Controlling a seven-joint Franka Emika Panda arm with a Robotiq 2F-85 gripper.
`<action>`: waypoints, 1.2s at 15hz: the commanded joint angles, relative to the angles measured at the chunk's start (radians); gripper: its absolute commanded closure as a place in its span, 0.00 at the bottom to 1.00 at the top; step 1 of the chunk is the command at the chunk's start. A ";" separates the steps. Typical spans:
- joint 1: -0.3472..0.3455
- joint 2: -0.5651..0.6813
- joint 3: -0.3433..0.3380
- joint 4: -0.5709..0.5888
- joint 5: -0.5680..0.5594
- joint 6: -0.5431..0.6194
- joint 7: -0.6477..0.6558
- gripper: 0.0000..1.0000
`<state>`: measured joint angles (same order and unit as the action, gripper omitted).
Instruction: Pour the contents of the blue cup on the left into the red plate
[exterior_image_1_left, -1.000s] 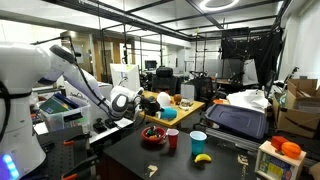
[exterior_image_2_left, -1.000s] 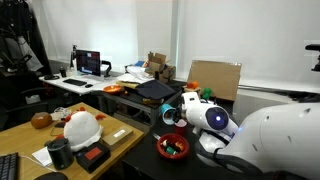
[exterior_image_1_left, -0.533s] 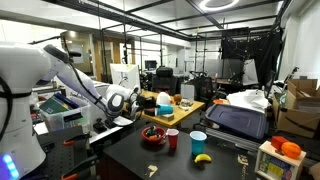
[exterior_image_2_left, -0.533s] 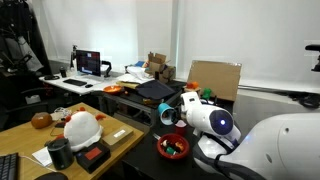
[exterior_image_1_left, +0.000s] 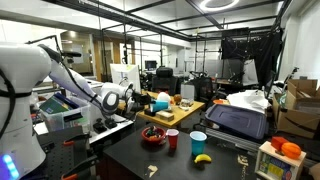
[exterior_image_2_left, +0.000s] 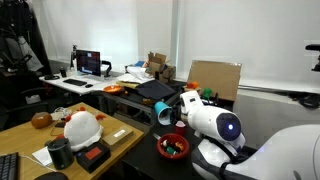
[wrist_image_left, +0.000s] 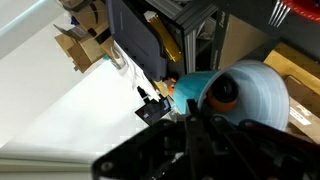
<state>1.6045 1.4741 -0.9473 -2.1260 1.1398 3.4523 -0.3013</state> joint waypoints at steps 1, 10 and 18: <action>0.046 0.000 -0.057 -0.049 0.092 0.003 -0.092 0.99; 0.076 0.000 -0.098 -0.062 0.162 0.004 -0.171 0.99; 0.075 0.000 -0.110 -0.053 0.167 0.003 -0.201 0.99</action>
<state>1.6722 1.4740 -1.0469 -2.1712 1.2790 3.4523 -0.4524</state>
